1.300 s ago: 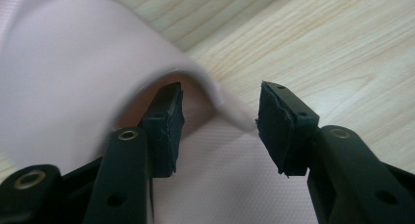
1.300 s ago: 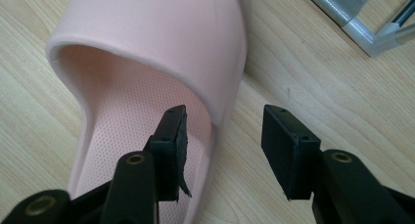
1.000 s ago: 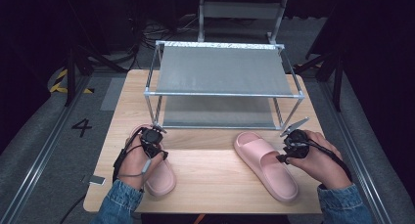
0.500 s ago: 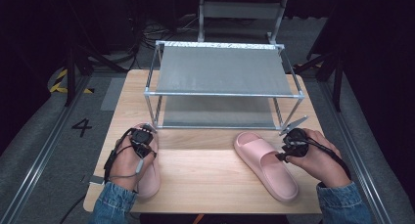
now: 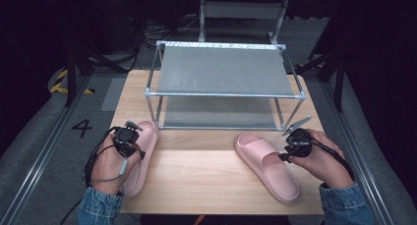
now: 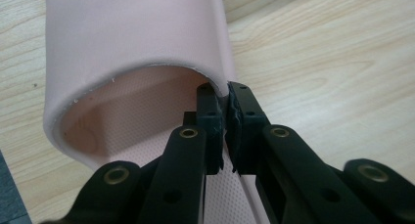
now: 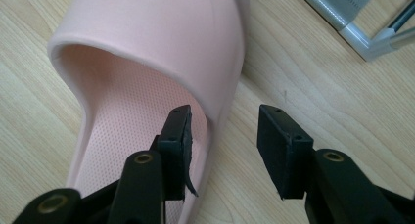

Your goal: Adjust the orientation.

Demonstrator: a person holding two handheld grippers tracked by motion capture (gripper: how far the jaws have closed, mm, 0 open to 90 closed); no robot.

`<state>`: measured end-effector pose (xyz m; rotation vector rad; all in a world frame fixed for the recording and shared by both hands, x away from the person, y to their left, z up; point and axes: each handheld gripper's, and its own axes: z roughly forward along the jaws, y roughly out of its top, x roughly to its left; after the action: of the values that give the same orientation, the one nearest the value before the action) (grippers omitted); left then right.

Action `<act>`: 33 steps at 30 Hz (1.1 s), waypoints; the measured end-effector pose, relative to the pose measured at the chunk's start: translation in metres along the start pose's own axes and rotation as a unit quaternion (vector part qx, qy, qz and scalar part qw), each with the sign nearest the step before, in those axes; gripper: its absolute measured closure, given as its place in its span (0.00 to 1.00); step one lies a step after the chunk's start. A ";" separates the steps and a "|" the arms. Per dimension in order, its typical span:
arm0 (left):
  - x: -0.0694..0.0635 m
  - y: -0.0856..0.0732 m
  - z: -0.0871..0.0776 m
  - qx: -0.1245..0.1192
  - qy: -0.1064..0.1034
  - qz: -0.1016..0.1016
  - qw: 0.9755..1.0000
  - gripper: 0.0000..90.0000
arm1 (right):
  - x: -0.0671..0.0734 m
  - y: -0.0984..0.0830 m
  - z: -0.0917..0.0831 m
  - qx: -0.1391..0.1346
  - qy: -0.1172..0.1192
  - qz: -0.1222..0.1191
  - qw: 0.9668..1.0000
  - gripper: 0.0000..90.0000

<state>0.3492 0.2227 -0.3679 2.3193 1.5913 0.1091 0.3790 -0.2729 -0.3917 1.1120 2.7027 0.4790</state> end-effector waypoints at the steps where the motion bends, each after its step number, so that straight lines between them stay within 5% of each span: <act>1: -0.002 0.000 -0.002 0.002 -0.002 0.003 1.000 0.95 | 0.000 -0.001 -0.001 -0.001 0.000 0.002 1.000 0.64; 14: -0.037 0.003 -0.034 -0.020 -0.029 0.069 0.997 0.95 | -0.003 -0.009 -0.004 -0.001 -0.003 0.014 1.000 0.64; 18: -0.045 0.007 -0.044 -0.025 -0.021 0.096 0.995 0.95 | -0.004 -0.010 -0.003 0.000 -0.004 0.018 1.000 0.63; 33: -0.077 0.036 -0.070 -0.040 -0.048 0.156 0.986 0.95 | -0.012 -0.025 -0.006 -0.004 0.000 0.037 0.999 0.63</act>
<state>0.3351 0.1556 -0.2818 2.4526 1.1477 0.1299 0.3698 -0.2994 -0.3945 1.2136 2.6644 0.4992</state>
